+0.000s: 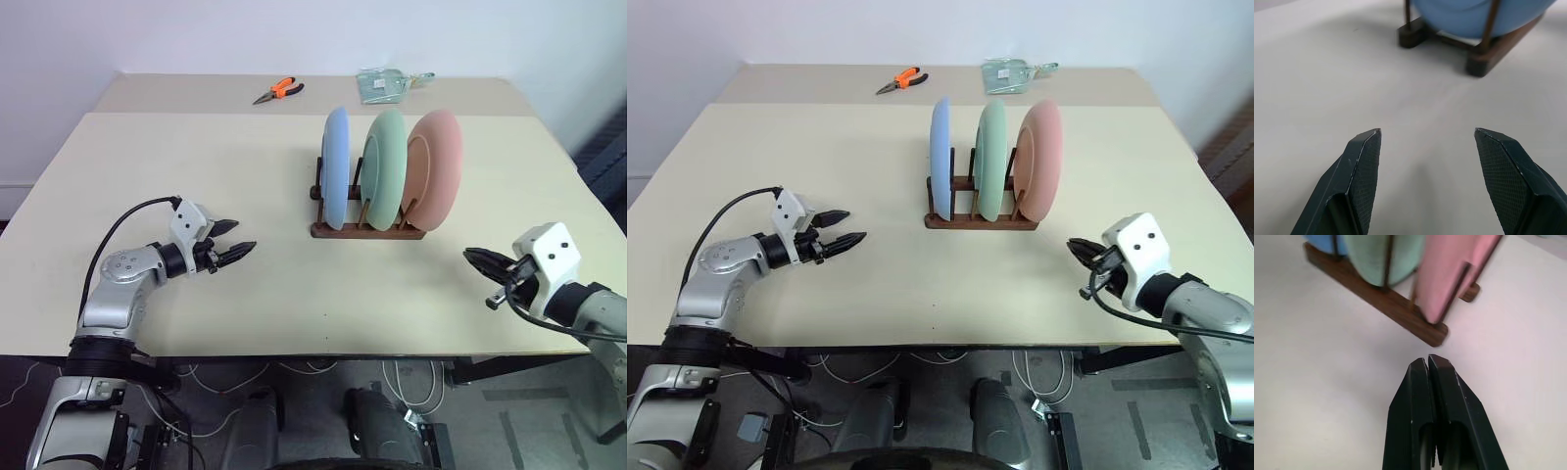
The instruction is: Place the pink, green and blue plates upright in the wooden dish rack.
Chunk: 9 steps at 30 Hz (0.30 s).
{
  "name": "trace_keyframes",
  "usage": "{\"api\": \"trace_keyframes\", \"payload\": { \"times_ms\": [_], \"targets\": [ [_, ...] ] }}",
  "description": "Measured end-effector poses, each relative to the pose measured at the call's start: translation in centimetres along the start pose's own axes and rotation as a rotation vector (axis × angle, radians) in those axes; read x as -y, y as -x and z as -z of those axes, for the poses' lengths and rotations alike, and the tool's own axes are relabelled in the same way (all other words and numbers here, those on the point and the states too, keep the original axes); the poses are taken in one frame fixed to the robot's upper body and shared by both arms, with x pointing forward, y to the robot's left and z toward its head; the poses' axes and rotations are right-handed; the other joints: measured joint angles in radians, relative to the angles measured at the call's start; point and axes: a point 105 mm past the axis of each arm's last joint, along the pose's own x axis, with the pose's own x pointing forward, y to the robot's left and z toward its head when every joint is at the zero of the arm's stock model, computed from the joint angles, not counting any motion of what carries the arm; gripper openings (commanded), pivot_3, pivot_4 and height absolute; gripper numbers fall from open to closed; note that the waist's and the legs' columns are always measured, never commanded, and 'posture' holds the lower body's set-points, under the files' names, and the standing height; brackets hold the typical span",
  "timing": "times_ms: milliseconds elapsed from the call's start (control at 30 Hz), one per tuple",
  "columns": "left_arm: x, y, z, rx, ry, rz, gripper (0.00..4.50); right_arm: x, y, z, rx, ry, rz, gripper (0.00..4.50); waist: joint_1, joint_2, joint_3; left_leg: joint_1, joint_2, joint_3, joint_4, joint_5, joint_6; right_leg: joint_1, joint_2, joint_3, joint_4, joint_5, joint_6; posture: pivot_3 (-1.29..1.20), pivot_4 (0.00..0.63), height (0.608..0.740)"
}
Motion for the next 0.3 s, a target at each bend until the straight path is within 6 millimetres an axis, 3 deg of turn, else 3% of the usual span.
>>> {"api": "trace_keyframes", "payload": {
  "times_ms": [300],
  "targets": [
    [-0.1, 1.0, 0.8, -0.020, 0.008, -0.016, 3.12, 1.3, -1.1, 1.0, 0.057, -0.057, 0.035, 0.03, 0.000, 0.000, 0.000, 0.000, 0.000, 0.000, 0.000, 0.000, 0.000, 0.000, 0.000, 0.000, 0.000, 0.000, 0.000, 0.00, 0.150, 0.732]
  ]
}}
